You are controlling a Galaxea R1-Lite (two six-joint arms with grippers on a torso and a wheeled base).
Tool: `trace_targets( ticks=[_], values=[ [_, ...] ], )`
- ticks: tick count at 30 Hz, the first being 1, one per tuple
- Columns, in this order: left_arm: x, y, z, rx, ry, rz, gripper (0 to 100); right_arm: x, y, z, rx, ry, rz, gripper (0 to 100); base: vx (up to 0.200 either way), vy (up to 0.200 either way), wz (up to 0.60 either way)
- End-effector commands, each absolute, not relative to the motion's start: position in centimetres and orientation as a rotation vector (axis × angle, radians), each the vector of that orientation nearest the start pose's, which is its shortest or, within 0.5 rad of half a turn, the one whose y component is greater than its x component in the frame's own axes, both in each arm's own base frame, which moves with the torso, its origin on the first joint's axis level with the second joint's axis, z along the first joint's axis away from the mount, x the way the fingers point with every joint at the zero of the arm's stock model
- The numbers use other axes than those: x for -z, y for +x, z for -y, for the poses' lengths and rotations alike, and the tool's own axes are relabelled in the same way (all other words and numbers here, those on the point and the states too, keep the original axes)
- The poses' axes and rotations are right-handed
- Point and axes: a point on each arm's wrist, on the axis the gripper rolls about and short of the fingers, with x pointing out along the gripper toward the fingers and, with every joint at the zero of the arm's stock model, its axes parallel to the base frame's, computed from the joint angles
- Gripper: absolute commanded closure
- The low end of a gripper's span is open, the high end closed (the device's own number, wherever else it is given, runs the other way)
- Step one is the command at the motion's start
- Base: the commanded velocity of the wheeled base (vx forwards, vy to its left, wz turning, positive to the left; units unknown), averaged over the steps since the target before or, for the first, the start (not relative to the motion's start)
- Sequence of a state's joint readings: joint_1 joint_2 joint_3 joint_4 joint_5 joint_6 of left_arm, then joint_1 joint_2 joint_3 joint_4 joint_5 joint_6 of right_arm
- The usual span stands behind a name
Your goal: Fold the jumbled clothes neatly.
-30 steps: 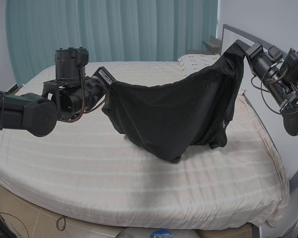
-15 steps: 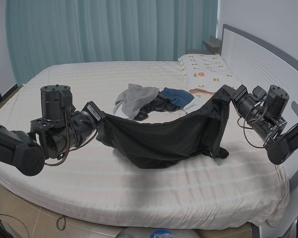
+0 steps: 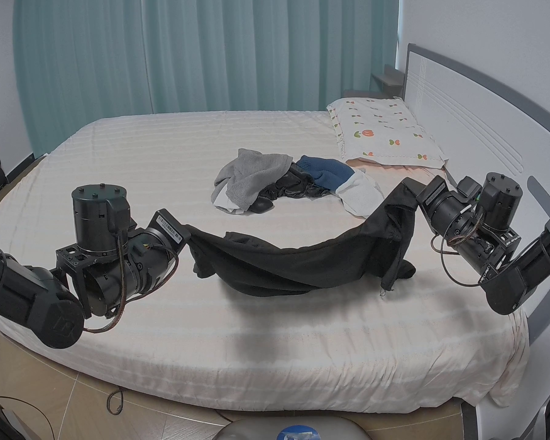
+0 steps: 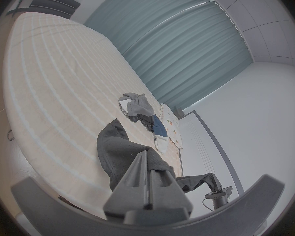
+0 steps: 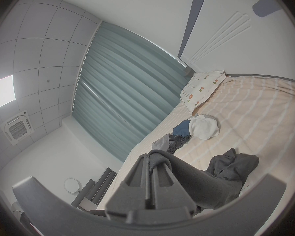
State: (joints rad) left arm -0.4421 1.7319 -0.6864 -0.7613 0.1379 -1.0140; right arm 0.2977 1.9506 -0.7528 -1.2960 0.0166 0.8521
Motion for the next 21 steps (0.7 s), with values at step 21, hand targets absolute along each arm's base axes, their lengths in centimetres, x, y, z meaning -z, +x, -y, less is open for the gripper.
trace_targets(
  ticks=[21],
  values=[
    [-15.8,27.8,10.9,0.086,-0.935,-0.356,100,-15.3,35.0,-12.0,-0.298,0.856,0.014,100,0.0,0.19,0.0]
  ],
)
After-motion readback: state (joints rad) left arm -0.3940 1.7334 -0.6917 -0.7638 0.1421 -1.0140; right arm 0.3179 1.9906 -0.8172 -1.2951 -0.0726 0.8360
